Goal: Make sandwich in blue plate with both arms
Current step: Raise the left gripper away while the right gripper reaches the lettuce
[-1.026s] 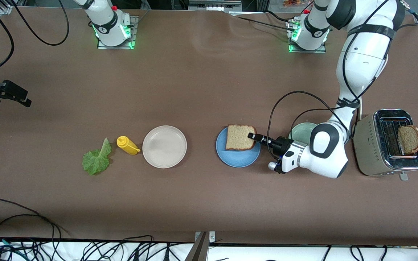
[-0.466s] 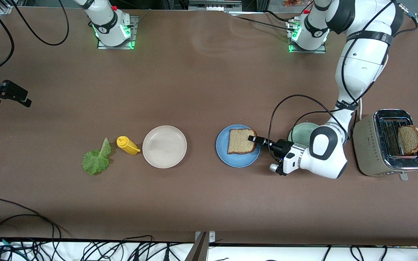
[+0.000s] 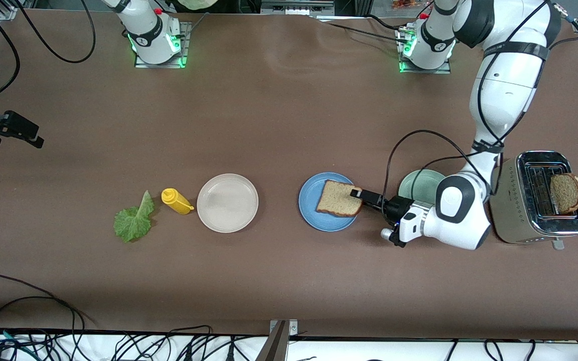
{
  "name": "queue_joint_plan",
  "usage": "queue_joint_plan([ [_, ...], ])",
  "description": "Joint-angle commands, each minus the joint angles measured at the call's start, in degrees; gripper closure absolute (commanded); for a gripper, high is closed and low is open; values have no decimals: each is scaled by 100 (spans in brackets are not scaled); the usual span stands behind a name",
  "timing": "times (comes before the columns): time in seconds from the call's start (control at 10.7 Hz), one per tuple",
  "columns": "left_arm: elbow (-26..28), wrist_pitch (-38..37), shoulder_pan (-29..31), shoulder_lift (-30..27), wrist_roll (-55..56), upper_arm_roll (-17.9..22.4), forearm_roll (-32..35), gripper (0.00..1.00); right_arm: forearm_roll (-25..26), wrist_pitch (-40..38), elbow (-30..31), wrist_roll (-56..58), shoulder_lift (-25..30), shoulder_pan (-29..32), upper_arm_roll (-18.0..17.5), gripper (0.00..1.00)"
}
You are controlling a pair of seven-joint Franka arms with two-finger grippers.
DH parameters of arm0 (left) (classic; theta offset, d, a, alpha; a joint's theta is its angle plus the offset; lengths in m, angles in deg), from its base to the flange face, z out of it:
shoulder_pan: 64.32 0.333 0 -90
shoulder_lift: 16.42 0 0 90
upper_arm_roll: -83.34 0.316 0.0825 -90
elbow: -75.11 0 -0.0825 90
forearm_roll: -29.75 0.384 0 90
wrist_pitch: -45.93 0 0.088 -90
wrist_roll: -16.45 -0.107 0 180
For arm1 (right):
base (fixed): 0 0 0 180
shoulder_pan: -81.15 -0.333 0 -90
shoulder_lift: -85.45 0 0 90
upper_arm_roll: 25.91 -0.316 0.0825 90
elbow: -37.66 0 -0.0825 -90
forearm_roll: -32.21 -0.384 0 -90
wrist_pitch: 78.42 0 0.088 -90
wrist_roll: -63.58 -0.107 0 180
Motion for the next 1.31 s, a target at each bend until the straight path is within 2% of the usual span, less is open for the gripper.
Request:
queue_joint_plan([
  [0.0, 6, -24, 62, -520, -35, 70, 1042, 0, 51, -91, -88, 7, -12, -17, -4, 0],
  [0.37, 23, -103, 221, -1205, 131, 70, 2080, 0, 51, -91, -88, 24, -12, -17, -4, 0],
  [0.93, 93, -261, 177, -2304, 1484, 70, 4101, 0, 51, -117, -18, 111, -38, -52, -30, 0],
  [1.03, 215, -296, 159, -2541, 1773, 70, 4348, 0, 60, -300, 35, 451, -38, -53, -30, 0],
  [1.21, 506, -332, 142, -3085, 2625, 53, 4412, 0, -1, -408, 18, 508, -91, -123, -30, 0],
])
